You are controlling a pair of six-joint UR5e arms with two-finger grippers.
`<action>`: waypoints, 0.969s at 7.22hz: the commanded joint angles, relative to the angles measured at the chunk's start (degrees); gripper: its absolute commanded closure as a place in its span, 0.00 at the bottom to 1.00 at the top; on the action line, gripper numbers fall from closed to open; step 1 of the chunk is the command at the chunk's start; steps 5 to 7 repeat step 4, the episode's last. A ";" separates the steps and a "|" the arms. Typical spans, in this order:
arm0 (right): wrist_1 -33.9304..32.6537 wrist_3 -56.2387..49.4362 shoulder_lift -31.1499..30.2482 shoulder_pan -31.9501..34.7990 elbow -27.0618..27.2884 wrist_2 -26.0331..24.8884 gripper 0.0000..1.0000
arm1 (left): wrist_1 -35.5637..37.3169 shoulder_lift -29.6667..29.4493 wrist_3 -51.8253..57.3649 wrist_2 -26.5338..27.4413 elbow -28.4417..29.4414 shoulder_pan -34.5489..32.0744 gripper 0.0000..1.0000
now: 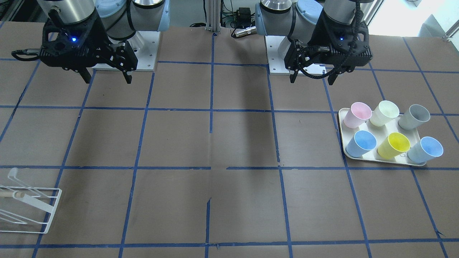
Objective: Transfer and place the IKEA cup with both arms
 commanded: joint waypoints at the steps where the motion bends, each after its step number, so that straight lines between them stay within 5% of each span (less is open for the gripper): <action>1: 0.04 0.00 0.00 0.00 0.00 -0.09 0.00 | 0.80 -0.07 0.08 0.13 -0.25 0.23 0.00; 7: 0.04 0.00 0.00 0.00 0.00 -0.18 0.00 | -0.34 -1.12 -0.01 0.05 0.80 0.40 0.00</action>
